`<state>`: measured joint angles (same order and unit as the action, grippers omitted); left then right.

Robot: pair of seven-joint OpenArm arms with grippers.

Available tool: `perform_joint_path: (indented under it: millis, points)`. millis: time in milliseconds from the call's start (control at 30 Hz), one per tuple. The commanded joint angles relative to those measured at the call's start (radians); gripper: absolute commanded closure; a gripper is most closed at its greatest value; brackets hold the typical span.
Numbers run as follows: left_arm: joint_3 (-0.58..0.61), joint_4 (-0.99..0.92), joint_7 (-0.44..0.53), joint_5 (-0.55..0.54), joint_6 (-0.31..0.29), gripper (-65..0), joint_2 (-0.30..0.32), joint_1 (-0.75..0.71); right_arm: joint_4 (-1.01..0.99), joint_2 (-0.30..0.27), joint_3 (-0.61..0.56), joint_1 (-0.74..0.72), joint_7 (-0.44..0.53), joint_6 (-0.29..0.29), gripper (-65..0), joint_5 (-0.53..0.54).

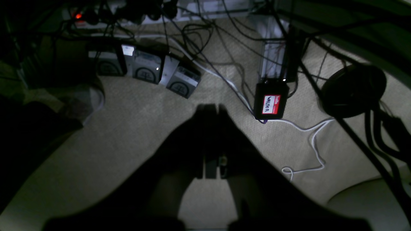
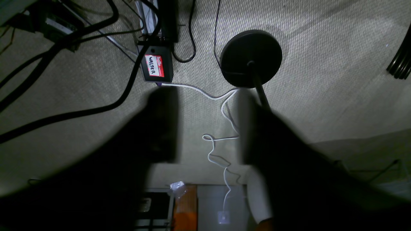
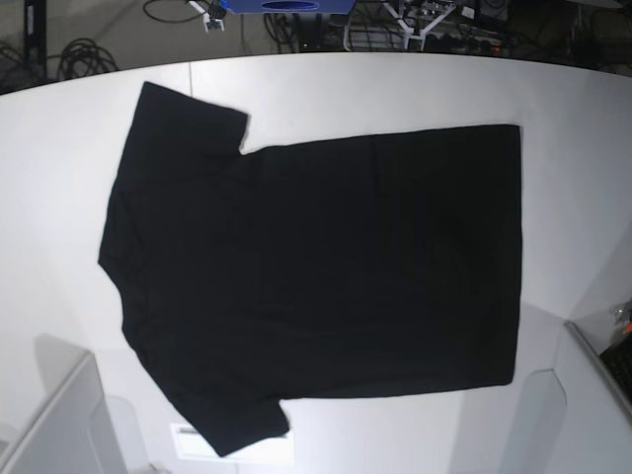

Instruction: Fold the T-shirt properly

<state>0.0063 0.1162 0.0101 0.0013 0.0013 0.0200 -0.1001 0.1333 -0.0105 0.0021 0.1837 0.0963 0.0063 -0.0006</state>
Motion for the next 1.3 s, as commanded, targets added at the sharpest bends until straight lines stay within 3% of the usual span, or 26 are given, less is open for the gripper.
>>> perform_joint_path:
  millis: [0, 33, 133, 267, 333, 400, 467, 533, 633, 867, 1000, 1267]
  points:
    - [-0.001, 0.000, -0.003, -0.001, 0.004, -0.7, 0.002, -0.007, -0.001, 0.002, 0.000, 0.006, -0.020, -0.007, -10.7, 0.001]
    - [-0.007, 0.000, -0.003, -0.001, 0.004, -0.7, 0.002, -0.007, -0.001, 0.002, 0.000, 0.004, -0.039, -0.007, -2.1, 0.001]
    - [-0.007, 0.000, -0.003, -0.001, 0.004, -6.1, 0.002, -0.008, 0.004, 0.002, 0.000, 0.000, -0.068, -0.007, 0.0, 0.001]
    - [0.002, 0.000, -0.003, -0.001, 0.004, -31.3, 0.001, -0.013, 0.006, 0.002, -0.001, 0.000, -0.068, -0.007, 0.0, 0.001]
    - [0.004, 0.000, -0.003, -0.001, 0.004, -37.8, 0.001, -0.013, 0.006, 0.002, -0.001, 0.004, -0.062, -0.007, 0.0, 0.001]
    - [0.004, 0.000, -0.003, -0.001, 0.004, -36.4, 0.002, -0.013, 0.006, 0.002, -0.003, 0.007, -0.062, -0.007, 0.0, 0.000]
    - [0.004, 0.000, -0.003, 0.001, 0.004, -29.9, 0.004, -0.013, 0.006, 0.002, -0.003, 0.013, -0.062, -0.007, 0.0, 0.000]
    - [0.004, 0.000, -0.002, 0.006, 0.004, -20.4, 0.004, -0.013, 0.006, 0.002, -0.003, 0.020, -0.066, -0.007, 0.0, -0.002]
    - [-0.004, 0.000, -0.002, 0.001, 0.004, -0.8, 0.022, -0.013, 0.004, 0.002, -0.004, 0.020, -0.068, -0.007, 0.0, -0.003]
    - [-0.006, 0.033, 0.000, -0.001, 0.004, 0.0, 0.024, -0.039, 0.007, 0.002, -0.006, 0.001, -0.152, -0.007, 0.0, -0.003]
    - [-0.007, 0.139, 0.000, -0.001, 0.004, 0.0, 0.024, -0.108, 0.006, 0.002, -0.006, 0.000, -0.152, -0.007, 0.0, -0.003]
    - [-0.006, 0.149, -0.014, -0.001, 0.004, 0.0, 0.024, -0.112, 0.006, 0.002, -0.006, 0.000, -0.152, -0.007, 0.0, -0.003]
